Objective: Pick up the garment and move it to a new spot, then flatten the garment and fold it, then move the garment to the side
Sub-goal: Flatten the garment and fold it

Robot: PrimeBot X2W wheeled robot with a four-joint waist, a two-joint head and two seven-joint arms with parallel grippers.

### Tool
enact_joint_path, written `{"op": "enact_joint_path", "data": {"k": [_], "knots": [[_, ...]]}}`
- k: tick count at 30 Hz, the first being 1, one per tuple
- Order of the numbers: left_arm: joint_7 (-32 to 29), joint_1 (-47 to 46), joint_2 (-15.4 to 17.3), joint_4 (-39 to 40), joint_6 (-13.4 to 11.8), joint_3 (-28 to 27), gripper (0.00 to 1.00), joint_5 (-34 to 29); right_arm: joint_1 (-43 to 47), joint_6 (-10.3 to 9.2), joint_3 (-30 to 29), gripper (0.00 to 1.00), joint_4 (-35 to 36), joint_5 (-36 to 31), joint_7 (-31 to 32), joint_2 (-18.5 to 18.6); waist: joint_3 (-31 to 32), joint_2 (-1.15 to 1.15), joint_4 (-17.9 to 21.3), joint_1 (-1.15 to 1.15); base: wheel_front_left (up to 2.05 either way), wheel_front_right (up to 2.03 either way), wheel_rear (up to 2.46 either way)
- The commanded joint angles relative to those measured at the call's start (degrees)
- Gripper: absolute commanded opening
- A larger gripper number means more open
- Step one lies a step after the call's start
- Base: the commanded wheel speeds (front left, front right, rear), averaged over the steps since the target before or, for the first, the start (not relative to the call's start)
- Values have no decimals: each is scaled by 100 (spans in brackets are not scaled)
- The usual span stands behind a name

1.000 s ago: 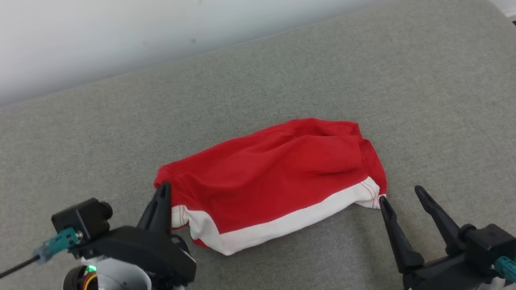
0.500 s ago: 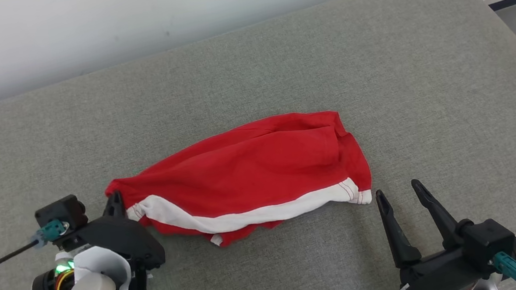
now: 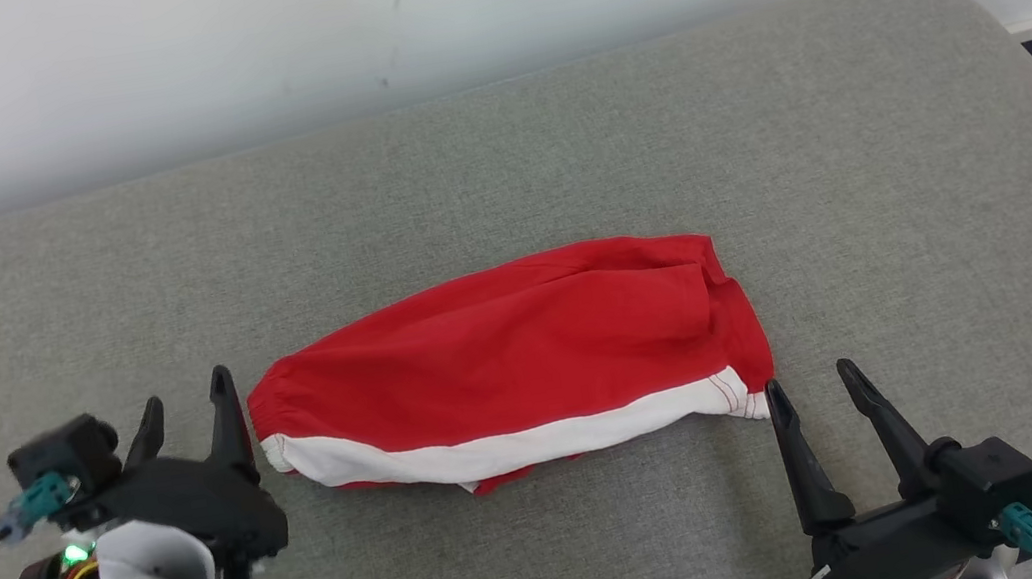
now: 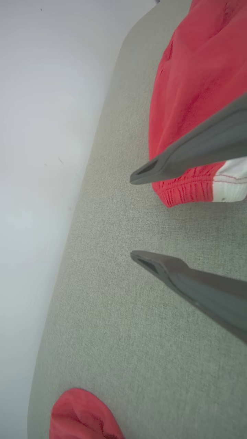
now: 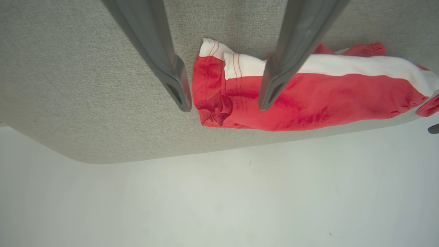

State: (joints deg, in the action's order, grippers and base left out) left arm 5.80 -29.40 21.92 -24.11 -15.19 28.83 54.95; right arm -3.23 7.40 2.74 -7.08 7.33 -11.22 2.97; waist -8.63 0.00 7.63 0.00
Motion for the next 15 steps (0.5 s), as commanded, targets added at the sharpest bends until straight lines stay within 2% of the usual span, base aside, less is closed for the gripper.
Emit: {"op": "enact_joint_path", "data": {"k": [1,4,5,7,9,12,15], "knots": [[6,209,109,191,-21,-3,100,-42,63,19,-16,100,36,-24,0,-17,35,0,-51,0,0,0,0],[-119,521,379,597,33,74,100,-64,87,19,-32,100,75,-24,20,-17,46,0,-86,0,0,0,0],[-119,521,379,597,33,74,100,-64,87,19,-32,100,75,-24,20,-17,46,0,-86,0,0,0,0],[-271,762,691,927,255,280,100,-167,85,19,-44,100,108,-24,34,-18,31,0,-113,0,0,0,0],[-338,886,825,1041,438,392,100,-193,63,18,-53,100,126,-24,38,-16,8,0,-126,0,0,0,0],[-327,920,917,1063,674,463,100,-198,22,19,-38,100,138,-24,37,-17,-30,0,-120,0,0,0,0],[-311,858,894,980,800,500,100,-172,-17,18,-17,100,145,-19,43,-17,-61,0,-95,0,0,0,0]]}}
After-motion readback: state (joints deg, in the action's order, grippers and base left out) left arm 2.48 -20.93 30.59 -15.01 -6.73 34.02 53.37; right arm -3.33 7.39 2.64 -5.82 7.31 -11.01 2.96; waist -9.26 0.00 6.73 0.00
